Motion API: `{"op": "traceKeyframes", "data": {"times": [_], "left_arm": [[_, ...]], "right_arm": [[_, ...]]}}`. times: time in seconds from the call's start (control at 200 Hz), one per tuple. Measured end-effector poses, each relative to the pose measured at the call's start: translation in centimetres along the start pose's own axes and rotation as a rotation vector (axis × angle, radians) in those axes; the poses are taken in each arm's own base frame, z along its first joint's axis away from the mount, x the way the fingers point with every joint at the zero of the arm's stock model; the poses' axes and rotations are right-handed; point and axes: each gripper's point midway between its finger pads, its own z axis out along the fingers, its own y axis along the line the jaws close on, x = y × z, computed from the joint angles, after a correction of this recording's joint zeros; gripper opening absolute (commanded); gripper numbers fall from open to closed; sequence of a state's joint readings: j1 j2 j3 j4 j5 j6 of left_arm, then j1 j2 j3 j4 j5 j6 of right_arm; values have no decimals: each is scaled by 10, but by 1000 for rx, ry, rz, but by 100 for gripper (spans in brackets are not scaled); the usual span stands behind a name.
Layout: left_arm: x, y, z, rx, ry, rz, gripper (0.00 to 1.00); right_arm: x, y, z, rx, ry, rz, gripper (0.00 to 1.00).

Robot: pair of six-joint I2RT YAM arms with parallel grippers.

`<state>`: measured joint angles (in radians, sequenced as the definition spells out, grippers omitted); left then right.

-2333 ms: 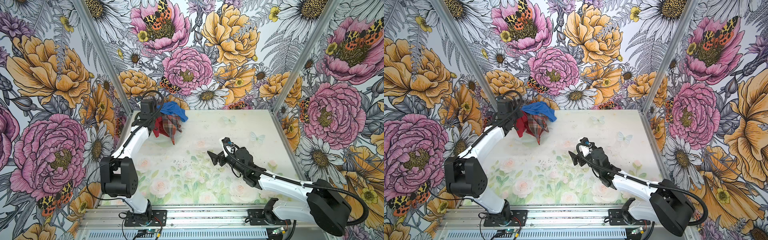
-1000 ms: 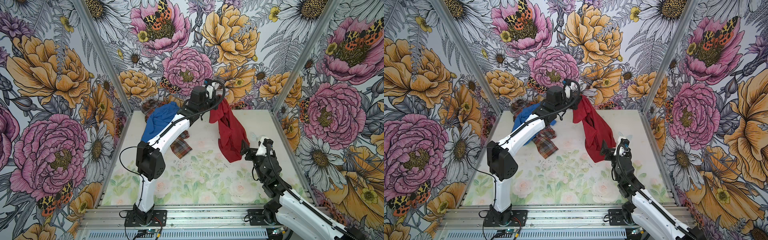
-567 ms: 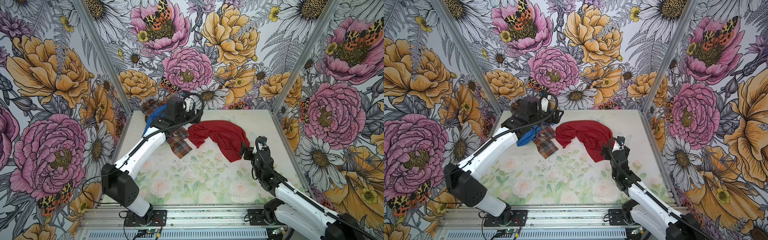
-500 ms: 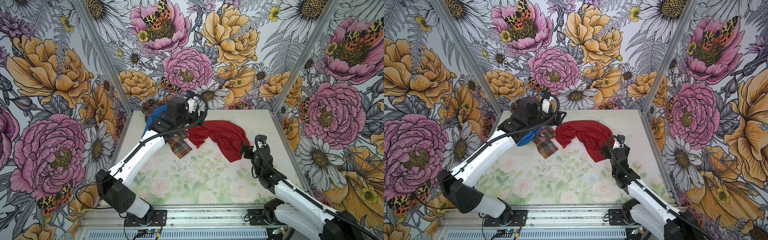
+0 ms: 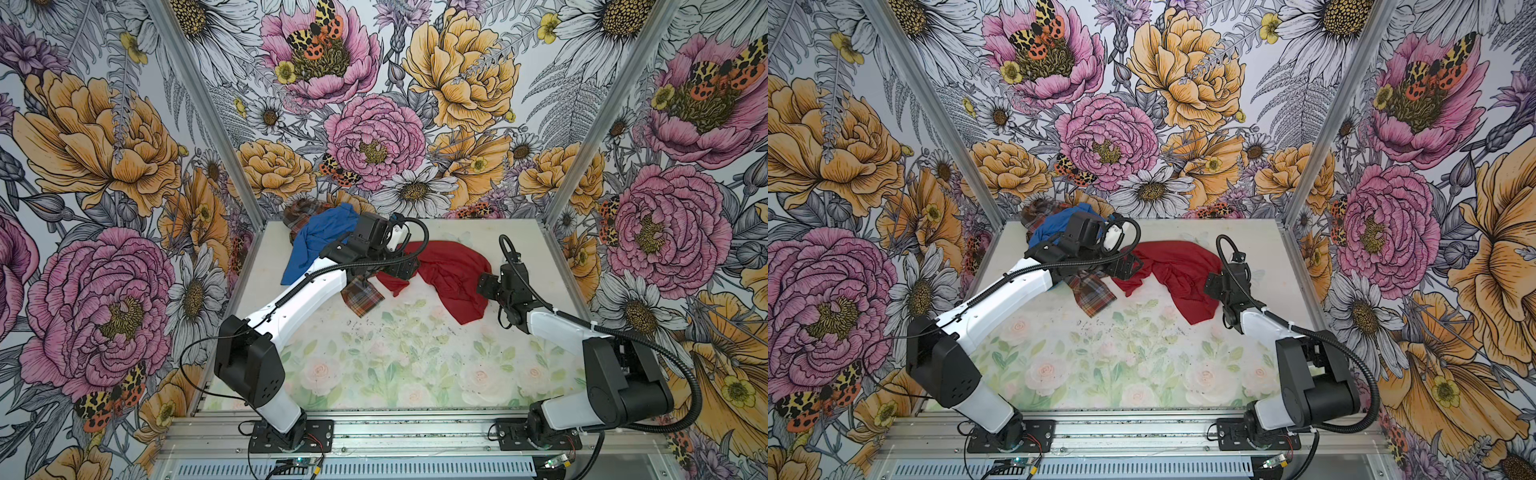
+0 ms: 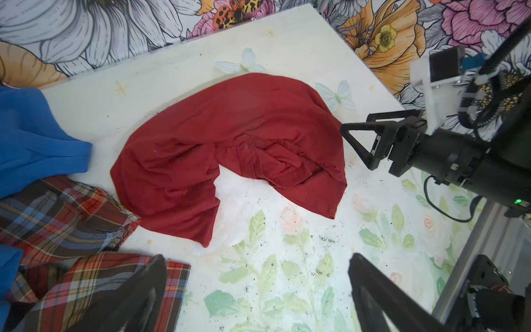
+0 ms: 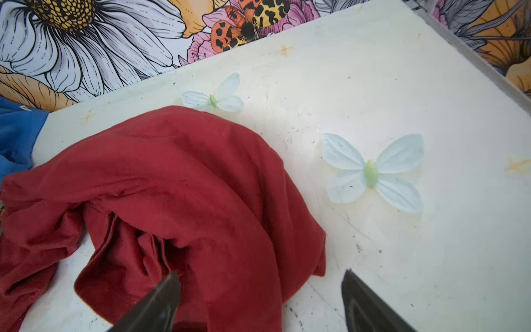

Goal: Pick out a specific cloth from the pile
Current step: 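Release the red shirt on the table while the right gripper reaches toward it, then grasp the red shirt with the right gripper and lift it up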

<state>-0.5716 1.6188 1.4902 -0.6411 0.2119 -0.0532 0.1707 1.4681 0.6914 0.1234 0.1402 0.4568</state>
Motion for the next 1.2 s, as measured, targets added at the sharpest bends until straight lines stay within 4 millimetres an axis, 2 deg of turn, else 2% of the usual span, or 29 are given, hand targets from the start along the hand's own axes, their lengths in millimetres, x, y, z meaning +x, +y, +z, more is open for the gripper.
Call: {"op": "traceKeyframes", "data": {"times": [0.09,0.16,0.275,0.43,0.626,0.806,0.841,0.901,0.946,1.076,1.201], "left_arm": [[0,-2,-1,13,-1,-3,99],[-1,-4,-3,18,-4,-2,99],[-4,-4,-8,19,-21,-5,99],[-11,2,-18,8,-55,-21,99],[-18,11,-23,-1,-83,-39,99],[-19,25,-24,-19,-92,-68,99],[-18,28,-25,-23,-91,-75,99],[-18,32,-27,-30,-94,-87,99],[-18,35,-29,-34,-99,-90,99],[-24,40,-39,-43,-130,-97,99],[-30,49,-49,-53,-166,-110,99]], "right_arm": [[-1,2,10,-7,18,-4,64],[0,3,20,-11,38,0,58],[2,4,34,-12,69,2,59],[-1,7,41,-11,88,0,59],[-10,18,52,-33,119,-18,49],[0,17,54,-31,165,-29,46],[1,17,55,-28,173,-30,41],[2,18,57,-29,188,-39,24],[1,19,60,-27,197,-40,0],[-1,23,63,-42,209,-53,0],[-13,29,53,-57,206,-54,0]]}}
